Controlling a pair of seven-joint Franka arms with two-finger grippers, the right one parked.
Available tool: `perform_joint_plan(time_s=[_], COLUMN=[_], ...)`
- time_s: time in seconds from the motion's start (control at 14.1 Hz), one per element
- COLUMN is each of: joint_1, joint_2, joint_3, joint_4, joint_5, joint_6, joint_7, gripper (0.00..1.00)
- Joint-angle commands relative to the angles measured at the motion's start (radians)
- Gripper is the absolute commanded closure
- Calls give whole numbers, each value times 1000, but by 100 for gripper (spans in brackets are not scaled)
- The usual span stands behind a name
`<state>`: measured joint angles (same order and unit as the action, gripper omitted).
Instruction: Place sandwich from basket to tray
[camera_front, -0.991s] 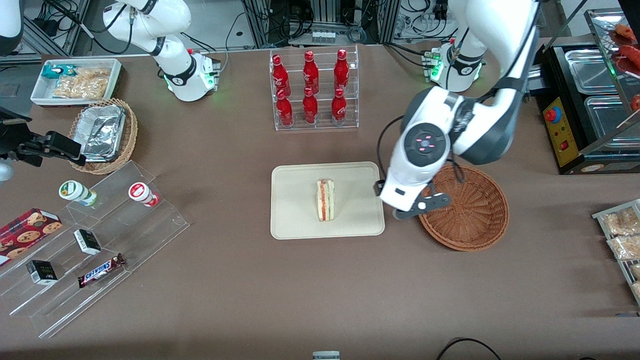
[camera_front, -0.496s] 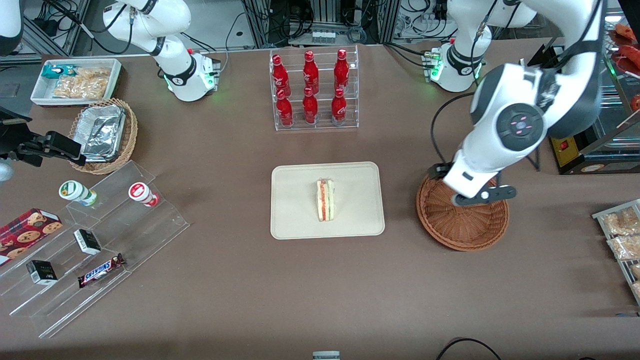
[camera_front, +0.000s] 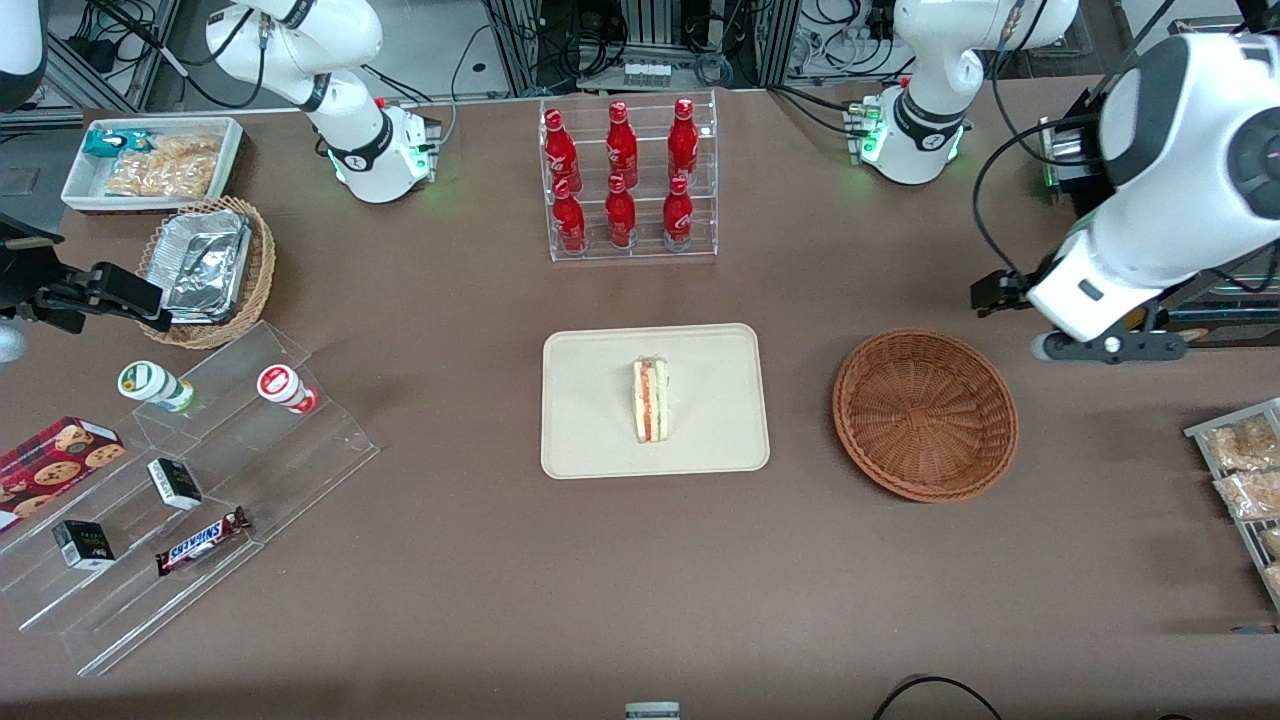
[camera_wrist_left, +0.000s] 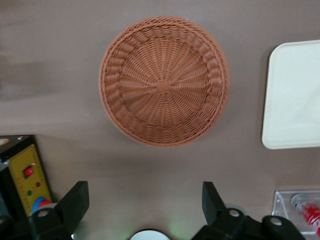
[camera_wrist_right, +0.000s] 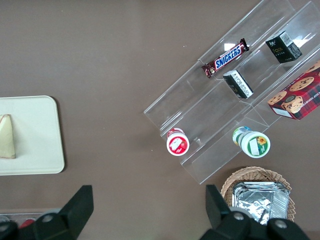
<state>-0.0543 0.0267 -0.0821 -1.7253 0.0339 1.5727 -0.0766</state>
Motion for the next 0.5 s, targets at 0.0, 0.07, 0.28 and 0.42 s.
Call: perform_joint_plan(time_s=[0.0, 0.07, 0.28, 0.42], joint_1=[34, 34, 57, 57], joint_2=[-50, -65, -91, -91], joint_3=[-4, 20, 41, 41], joint_4=[-7, 3, 12, 24], joint_5=[-12, -12, -19, -25], joint_6=[-19, -25, -22, -25], joint_7=[58, 61, 64, 64], gripper=[0, 0, 0, 0])
